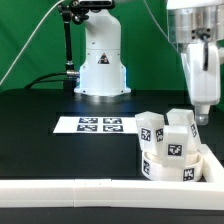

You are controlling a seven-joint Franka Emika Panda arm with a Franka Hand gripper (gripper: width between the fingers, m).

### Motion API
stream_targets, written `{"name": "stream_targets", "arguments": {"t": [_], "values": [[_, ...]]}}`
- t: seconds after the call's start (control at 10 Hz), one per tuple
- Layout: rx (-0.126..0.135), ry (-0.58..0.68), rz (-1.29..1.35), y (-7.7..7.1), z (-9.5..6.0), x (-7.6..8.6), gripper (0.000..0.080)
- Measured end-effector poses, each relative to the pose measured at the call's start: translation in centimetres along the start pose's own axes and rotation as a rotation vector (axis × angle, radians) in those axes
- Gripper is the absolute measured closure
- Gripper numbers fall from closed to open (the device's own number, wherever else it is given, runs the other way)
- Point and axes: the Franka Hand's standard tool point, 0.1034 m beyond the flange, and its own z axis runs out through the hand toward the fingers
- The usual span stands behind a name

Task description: Assemble stool

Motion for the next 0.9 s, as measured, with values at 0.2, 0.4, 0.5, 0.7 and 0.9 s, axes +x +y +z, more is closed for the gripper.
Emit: {"name": "stream_targets", "arguments": {"t": [0.2,0.4,0.5,0.7,0.9], "values": [[0.019,-0.019,-0.03,-0.23,-1.73,-0.65,0.0156],[0.018,-0.015,-0.076,-0.21,-1.51,-0.57,0.0151],[0.008,-0.011,-0.191,-0.05,-1.47,-0.58,0.0151],[-0.024,0.019,-0.467,0.02,-1.63,-0.65,0.0151],[-0.026,0.032,-0.697,-0.04,-1.77,-0.83,0.0151]]}}
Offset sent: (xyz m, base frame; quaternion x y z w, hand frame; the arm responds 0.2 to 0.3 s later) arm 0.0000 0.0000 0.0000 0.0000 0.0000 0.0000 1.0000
